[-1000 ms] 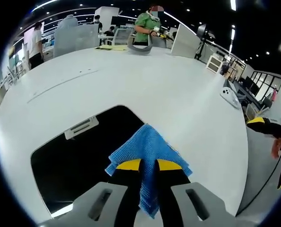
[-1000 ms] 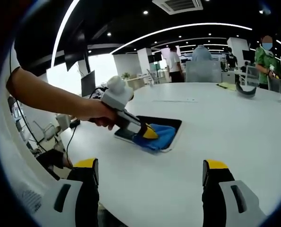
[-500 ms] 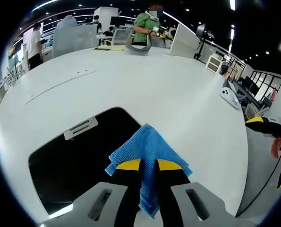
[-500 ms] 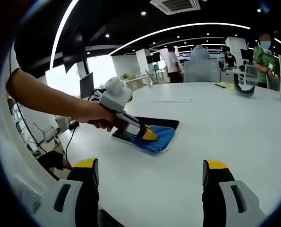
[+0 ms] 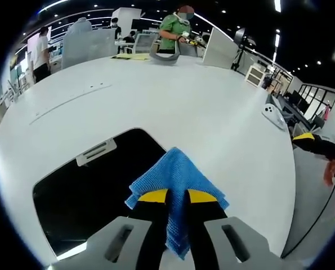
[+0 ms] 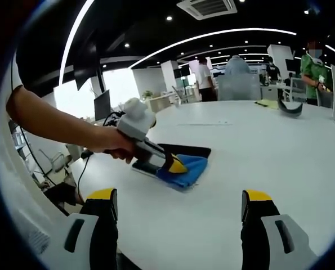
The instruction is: Wipe the mirror surface with the cleaning cloth until all visible marks leave the cleaned area.
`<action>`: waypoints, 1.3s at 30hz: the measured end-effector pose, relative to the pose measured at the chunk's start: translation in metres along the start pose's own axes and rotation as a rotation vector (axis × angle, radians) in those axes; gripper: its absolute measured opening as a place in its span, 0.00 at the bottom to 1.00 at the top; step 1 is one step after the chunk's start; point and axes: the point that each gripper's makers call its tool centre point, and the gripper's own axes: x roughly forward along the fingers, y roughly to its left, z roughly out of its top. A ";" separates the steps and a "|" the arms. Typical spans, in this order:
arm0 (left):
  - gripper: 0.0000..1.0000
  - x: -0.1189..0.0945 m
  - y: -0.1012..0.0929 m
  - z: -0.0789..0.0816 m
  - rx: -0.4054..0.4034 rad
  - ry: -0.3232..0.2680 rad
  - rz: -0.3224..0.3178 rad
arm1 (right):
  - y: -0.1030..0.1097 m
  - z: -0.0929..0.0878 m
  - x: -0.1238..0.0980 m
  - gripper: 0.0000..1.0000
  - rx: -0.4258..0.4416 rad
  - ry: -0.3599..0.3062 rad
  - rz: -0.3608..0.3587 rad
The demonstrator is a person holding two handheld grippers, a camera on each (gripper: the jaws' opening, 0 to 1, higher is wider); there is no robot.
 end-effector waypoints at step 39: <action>0.13 0.001 -0.004 0.000 0.064 0.012 0.024 | 0.000 0.003 -0.003 0.91 -0.043 0.029 0.009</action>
